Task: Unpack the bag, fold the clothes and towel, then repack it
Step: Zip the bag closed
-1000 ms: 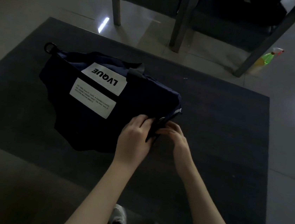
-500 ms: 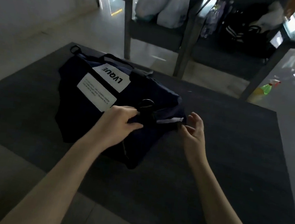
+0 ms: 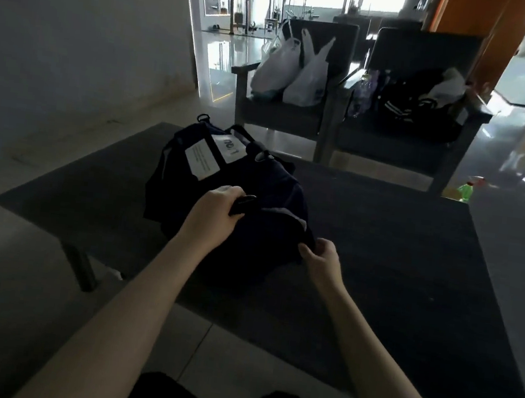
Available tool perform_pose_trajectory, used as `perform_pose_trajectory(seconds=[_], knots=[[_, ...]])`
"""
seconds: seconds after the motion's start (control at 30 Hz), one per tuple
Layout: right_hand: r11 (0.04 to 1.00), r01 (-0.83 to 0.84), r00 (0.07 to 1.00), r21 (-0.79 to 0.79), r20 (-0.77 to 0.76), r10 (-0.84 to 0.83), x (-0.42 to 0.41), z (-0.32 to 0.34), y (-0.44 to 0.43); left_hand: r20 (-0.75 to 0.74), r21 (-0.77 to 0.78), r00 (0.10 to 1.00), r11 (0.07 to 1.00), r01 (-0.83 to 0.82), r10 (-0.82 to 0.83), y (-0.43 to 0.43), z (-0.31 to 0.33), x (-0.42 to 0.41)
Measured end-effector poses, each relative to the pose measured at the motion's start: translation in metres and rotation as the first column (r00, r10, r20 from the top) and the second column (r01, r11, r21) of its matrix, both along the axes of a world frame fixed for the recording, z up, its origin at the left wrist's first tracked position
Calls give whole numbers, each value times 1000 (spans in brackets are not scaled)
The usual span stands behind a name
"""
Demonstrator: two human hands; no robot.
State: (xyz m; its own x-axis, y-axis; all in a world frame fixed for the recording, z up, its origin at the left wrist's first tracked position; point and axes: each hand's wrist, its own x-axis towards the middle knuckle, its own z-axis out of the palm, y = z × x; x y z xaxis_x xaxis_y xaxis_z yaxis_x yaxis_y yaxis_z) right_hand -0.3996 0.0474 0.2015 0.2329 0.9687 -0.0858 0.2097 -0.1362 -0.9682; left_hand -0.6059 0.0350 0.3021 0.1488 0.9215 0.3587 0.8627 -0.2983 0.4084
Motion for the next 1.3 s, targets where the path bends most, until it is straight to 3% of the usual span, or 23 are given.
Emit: perform_pose_trajectory(seconds=[0.1, 0.2, 0.5, 0.7, 0.87, 1.03, 1.2, 1.3], knots=[[983, -14, 999, -181, -33, 8, 0, -20, 5, -15, 23, 998, 998, -53, 53, -2, -7, 8], [969, -5, 995, -248, -94, -19, -4, -35, 12, 24, 40, 996, 995, -91, 90, 5, -5, 10], [966, -24, 976, -256, -213, -32, -2, -19, 14, 67, 49, 991, 992, -117, 114, 11, -5, 10], [991, -101, 993, -93, -64, 95, 14, 40, 11, 90, 20, 989, 993, -118, 115, 13, -2, 9], [994, -110, 961, 28, 259, 99, 7, 82, 14, 137, -14, 985, 994, -108, 109, 15, 2, 6], [995, -87, 955, 54, 290, 67, -10, 91, 12, 163, -38, 984, 997, -73, 78, 13, 6, 8], [953, -275, 787, 124, 598, 149, -43, 104, 10, 161, -95, 985, 994, -44, 59, 16, 8, -2], [957, -243, 779, 156, 620, 97, -46, 99, 8, 200, -95, 980, 995, -2, 21, 16, 7, -4]])
